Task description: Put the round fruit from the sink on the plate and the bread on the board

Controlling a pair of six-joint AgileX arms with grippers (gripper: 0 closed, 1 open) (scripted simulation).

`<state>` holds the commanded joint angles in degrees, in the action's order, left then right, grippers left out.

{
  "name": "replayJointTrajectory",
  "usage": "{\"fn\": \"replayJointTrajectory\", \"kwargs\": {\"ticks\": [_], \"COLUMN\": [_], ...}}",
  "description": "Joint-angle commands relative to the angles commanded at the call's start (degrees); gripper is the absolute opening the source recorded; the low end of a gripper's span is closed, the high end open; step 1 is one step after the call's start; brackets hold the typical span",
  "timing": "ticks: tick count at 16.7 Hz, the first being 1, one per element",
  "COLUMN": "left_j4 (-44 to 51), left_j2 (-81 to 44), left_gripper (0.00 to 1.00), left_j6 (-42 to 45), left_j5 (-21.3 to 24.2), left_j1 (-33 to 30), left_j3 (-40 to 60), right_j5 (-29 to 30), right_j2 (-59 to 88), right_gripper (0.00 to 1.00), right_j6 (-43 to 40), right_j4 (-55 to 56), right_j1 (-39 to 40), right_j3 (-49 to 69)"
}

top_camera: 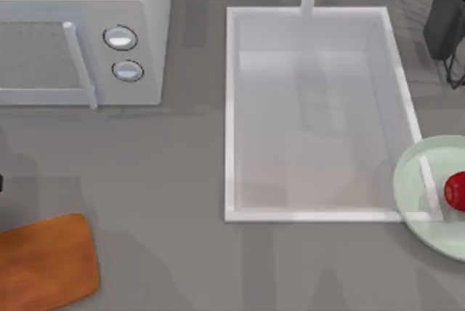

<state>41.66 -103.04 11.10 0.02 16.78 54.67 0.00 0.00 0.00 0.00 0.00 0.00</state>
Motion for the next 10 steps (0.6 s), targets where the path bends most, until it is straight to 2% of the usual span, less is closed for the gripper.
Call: {"fn": "replayJointTrajectory", "kwargs": {"ticks": [9, 10], "left_j4": [0.0, 0.0], "left_j2": [0.0, 0.0], "left_gripper": [0.02, 0.0], "left_j6": [0.0, 0.0], "left_j5": [0.0, 0.0], "left_j1": [0.0, 0.0], "left_j3": [0.0, 0.0], "right_j5": [0.0, 0.0], "right_j2": [0.0, 0.0], "right_gripper": [1.0, 1.0], "right_j6": [0.0, 0.0], "right_j4": [0.0, 0.0], "right_j1": [0.0, 0.0], "right_j3": [0.0, 0.0]}}
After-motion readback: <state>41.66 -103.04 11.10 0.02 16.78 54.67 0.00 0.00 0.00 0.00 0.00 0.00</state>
